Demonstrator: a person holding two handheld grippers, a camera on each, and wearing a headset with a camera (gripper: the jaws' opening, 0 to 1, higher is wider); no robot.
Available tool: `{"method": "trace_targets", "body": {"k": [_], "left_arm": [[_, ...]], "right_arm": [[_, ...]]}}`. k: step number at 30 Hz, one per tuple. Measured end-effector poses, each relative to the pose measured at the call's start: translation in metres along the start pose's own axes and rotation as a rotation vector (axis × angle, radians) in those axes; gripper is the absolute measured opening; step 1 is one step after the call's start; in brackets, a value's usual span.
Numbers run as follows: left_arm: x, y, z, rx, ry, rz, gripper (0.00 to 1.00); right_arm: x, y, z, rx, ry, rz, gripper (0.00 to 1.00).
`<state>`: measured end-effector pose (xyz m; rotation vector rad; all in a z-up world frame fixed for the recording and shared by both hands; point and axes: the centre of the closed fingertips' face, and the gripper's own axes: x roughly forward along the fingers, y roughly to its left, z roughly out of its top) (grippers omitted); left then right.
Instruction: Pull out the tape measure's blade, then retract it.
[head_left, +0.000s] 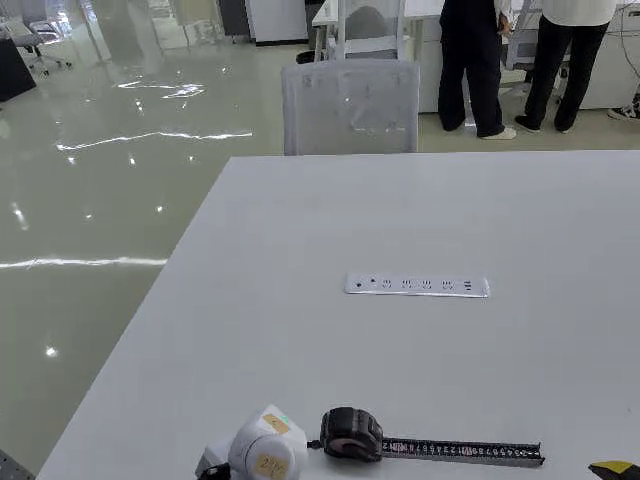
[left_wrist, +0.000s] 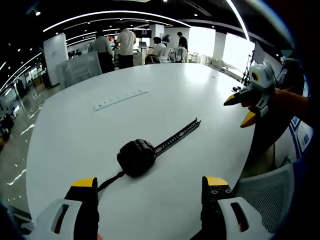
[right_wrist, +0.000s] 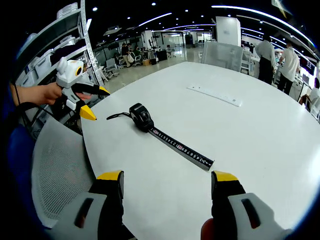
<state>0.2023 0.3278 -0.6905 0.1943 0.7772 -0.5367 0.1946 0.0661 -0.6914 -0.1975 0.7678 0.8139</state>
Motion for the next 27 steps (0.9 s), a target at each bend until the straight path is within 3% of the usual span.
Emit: {"method": "trace_targets", "body": {"k": [19,27], "left_arm": [[-0.044,-0.013,-0.014,-0.055,-0.022,0.001,0.93],[-0.058,-0.008,-0.019,-0.058,-0.026,0.019,0.99]], "right_arm": [[-0.047,0.014,0.002,0.015,-0.014,-0.09,0.86],[-0.057,0.02,0.006,0.024,-0.021,-0.119,0.91]]}}
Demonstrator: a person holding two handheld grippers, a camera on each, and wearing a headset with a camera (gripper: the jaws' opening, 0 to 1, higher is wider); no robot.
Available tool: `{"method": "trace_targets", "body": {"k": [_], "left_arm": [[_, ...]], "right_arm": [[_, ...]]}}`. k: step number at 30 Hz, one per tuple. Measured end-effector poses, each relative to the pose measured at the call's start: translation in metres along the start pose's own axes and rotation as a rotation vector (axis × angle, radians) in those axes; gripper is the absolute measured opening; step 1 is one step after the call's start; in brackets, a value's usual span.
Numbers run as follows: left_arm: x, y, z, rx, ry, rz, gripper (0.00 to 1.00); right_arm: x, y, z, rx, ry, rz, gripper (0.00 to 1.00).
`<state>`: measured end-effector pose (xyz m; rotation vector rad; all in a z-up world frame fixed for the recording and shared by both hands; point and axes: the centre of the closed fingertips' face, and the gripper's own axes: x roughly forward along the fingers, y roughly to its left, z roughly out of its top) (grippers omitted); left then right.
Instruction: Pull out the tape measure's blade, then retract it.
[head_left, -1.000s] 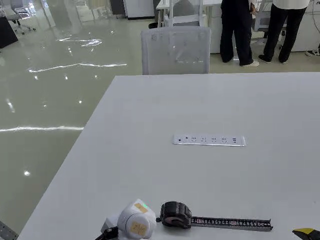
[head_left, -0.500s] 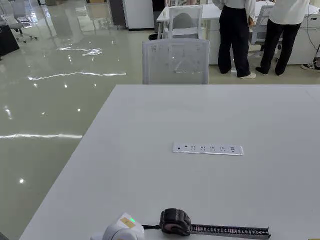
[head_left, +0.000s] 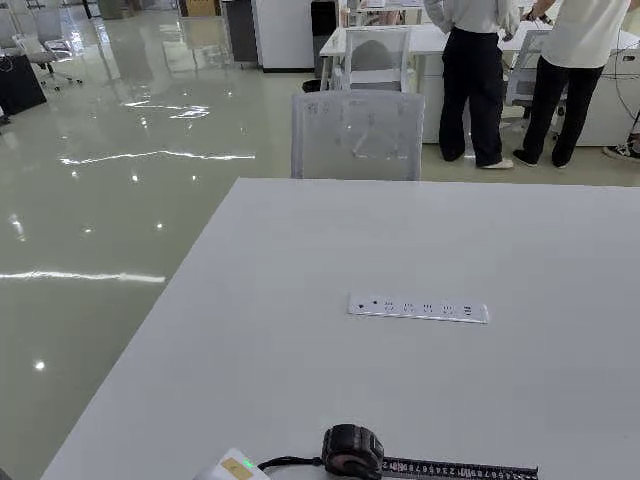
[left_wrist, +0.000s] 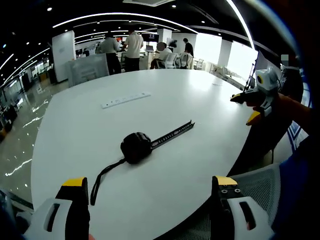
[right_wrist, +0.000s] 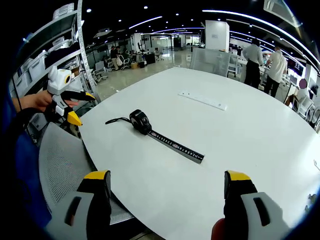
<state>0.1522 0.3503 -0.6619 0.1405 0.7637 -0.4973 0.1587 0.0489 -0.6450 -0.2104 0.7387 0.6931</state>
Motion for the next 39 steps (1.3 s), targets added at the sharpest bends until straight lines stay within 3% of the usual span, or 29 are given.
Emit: {"method": "trace_targets", "body": {"k": [8,21,28,39], "left_arm": [[-0.014,0.005,0.0,-0.017,0.001,0.012,1.0],[-0.038,0.004,-0.004,-0.017,0.015,0.017,1.0],[-0.052,0.005,-0.001,-0.029,-0.009,0.033,1.0],[-0.059,0.003,-0.001,-0.021,-0.018,0.035,1.0]], "right_arm": [[-0.01,0.009,0.007,0.003,-0.007,-0.013,0.94],[-0.03,0.016,0.02,0.012,-0.024,-0.047,1.0],[-0.038,0.021,0.015,0.018,-0.02,-0.064,1.0],[-0.049,0.034,0.004,0.028,-0.014,-0.087,1.0]]}}
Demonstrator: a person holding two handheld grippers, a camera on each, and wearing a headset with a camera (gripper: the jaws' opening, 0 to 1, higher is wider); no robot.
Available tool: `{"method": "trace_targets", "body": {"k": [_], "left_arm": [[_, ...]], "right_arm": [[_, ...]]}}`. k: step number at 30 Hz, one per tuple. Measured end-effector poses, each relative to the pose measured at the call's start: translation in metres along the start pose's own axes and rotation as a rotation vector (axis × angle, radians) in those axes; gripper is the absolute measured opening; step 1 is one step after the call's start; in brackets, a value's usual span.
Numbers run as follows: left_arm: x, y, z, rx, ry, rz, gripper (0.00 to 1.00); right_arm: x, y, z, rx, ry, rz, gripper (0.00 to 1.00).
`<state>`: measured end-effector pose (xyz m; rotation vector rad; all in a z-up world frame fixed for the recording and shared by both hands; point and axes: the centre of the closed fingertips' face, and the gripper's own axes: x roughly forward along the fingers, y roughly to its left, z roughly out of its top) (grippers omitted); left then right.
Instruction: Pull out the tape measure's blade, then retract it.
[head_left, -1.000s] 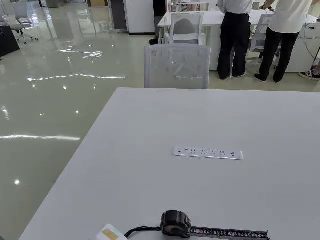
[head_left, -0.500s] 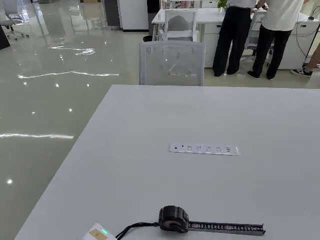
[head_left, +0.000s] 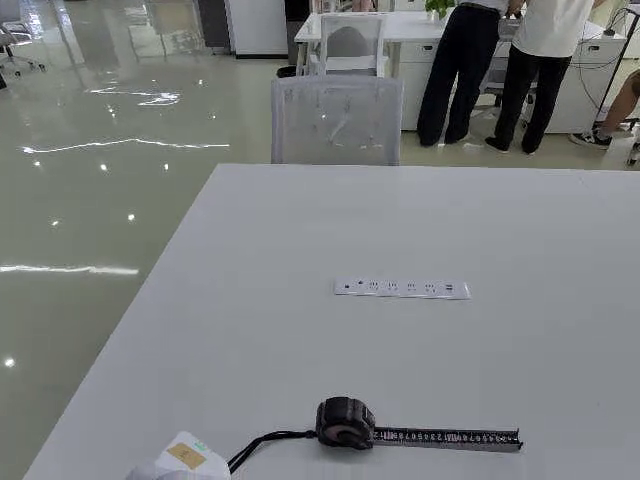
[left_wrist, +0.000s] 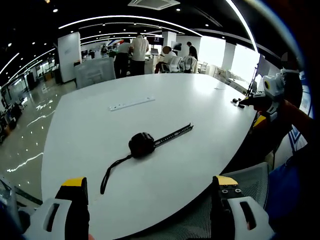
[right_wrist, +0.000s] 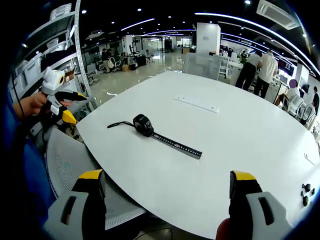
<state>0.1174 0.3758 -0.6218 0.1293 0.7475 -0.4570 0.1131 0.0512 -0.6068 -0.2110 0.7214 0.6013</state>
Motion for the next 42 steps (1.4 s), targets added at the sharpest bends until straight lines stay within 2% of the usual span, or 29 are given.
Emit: {"method": "trace_targets", "body": {"k": [8,15,20,27,42], "left_arm": [[-0.002,-0.006,-0.002,0.006,-0.01,-0.004,1.0],[-0.007,-0.011,-0.001,-0.011,-0.019,0.019,1.0],[-0.008,-0.014,-0.003,-0.018,-0.007,0.027,0.99],[-0.008,-0.015,0.002,-0.029,-0.014,0.038,0.99],[0.002,-0.018,0.009,-0.066,-0.008,0.068,0.98]], "right_arm": [[-0.015,0.005,-0.009,0.002,0.007,-0.025,1.0],[-0.017,0.005,-0.012,-0.001,0.003,-0.017,1.0],[-0.013,0.002,-0.011,-0.002,-0.003,-0.005,1.0],[-0.009,-0.003,-0.011,-0.011,0.001,0.009,1.0],[0.003,-0.014,-0.009,-0.03,0.02,0.036,1.0]]}}
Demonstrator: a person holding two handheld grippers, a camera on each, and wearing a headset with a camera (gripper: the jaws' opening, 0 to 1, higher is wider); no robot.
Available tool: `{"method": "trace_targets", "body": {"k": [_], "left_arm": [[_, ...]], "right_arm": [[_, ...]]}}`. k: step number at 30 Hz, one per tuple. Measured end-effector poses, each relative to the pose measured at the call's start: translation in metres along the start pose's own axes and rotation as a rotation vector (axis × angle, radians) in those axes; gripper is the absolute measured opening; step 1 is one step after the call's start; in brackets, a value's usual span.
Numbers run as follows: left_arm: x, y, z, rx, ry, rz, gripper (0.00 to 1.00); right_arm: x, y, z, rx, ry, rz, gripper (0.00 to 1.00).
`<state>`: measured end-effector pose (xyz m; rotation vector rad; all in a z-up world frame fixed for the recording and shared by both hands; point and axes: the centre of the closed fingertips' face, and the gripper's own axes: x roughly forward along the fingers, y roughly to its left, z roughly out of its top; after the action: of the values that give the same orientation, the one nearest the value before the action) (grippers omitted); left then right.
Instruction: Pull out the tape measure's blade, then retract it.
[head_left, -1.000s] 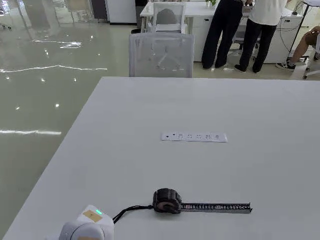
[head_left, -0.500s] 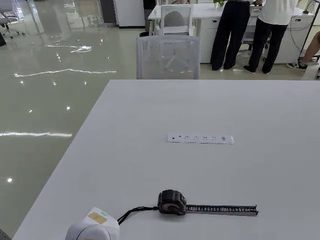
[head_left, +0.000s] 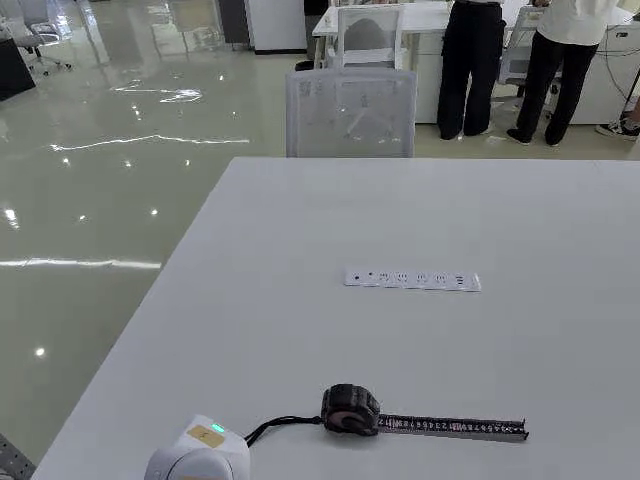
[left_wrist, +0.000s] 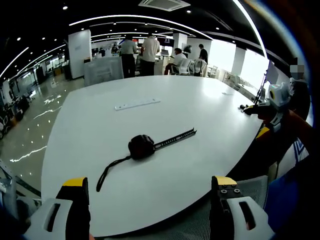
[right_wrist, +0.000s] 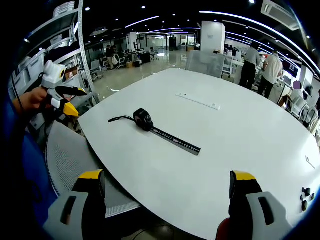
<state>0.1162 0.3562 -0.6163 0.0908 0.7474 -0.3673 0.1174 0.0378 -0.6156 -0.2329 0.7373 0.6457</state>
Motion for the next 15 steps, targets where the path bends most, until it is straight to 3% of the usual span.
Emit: {"method": "trace_targets", "body": {"k": [15], "left_arm": [[0.016,0.002,0.004,-0.015,0.015,0.016,0.98]], "right_arm": [[0.018,-0.011,0.002,-0.015,0.023,0.026,1.0]]}}
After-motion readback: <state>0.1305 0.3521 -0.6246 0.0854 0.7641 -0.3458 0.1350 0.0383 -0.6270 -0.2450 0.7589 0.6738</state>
